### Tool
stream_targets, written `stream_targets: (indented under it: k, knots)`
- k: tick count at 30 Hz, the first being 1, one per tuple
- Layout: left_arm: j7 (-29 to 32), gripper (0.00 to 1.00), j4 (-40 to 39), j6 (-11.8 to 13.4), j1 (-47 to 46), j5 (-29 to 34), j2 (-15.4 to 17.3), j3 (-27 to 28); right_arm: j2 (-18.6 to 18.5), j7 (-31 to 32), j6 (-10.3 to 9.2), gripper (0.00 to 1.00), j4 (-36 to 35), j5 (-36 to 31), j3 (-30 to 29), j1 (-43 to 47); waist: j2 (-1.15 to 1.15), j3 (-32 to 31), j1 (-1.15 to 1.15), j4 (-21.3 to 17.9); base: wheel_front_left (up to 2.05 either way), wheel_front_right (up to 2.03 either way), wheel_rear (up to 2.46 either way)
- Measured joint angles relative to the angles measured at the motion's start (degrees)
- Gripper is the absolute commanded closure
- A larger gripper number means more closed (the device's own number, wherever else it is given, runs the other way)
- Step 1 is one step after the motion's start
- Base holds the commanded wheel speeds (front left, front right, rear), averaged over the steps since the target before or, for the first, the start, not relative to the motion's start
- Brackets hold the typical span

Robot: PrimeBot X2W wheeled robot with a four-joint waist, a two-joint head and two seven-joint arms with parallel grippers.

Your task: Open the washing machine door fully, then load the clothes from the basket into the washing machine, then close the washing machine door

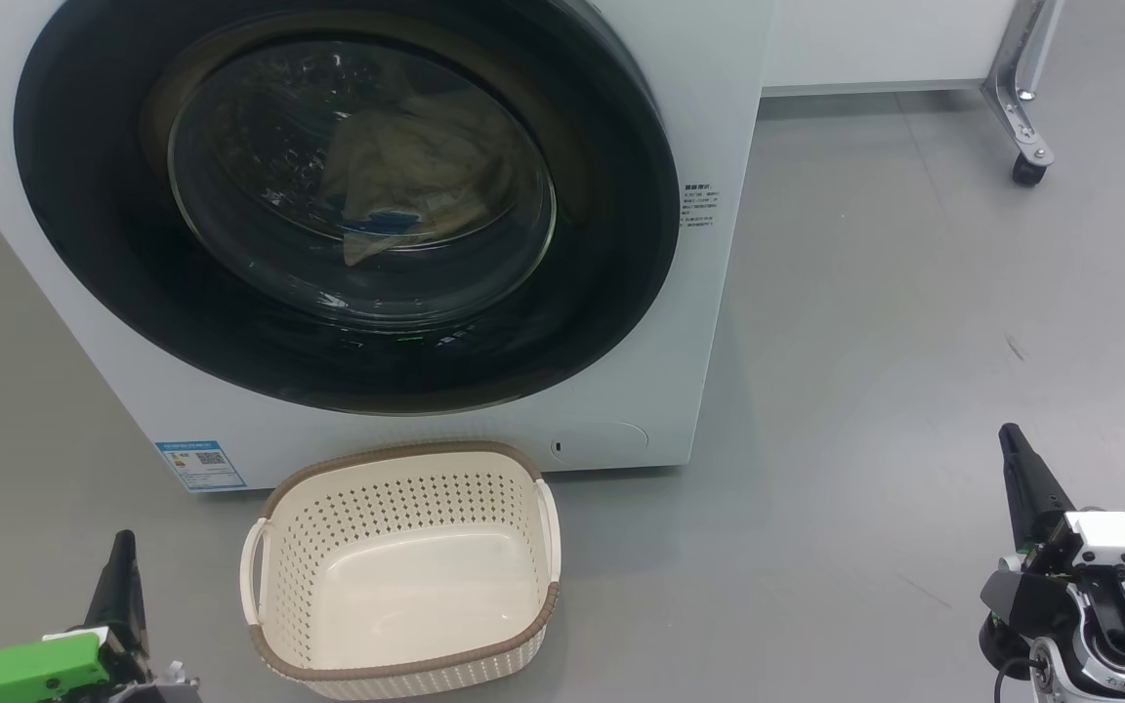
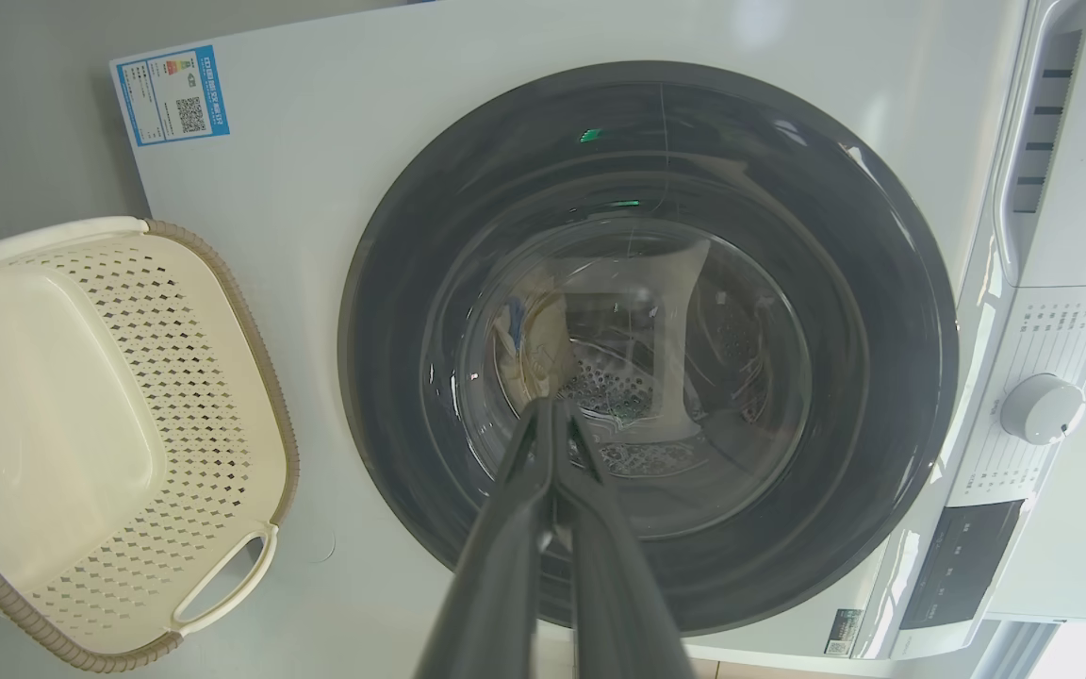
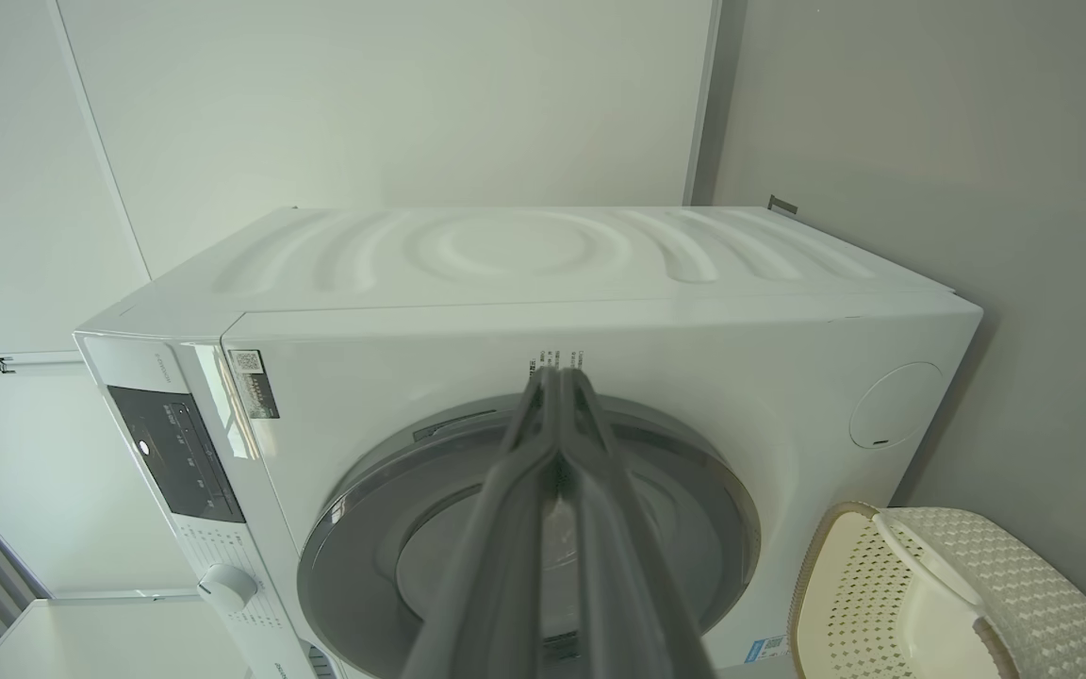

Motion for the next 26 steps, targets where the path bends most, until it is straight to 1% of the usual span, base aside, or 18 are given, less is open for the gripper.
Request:
stream_targets:
  k: [26]
  knots:
    - [0.0, 1.0, 0.01, 0.0, 0.0, 0.0, -0.01, 0.03, 0.01, 0.0, 0.0, 1.0, 0.0, 0.0, -0.01, 0.0, 0.0, 0.0, 0.0, 0.0, 0.0, 0.0, 0.0]
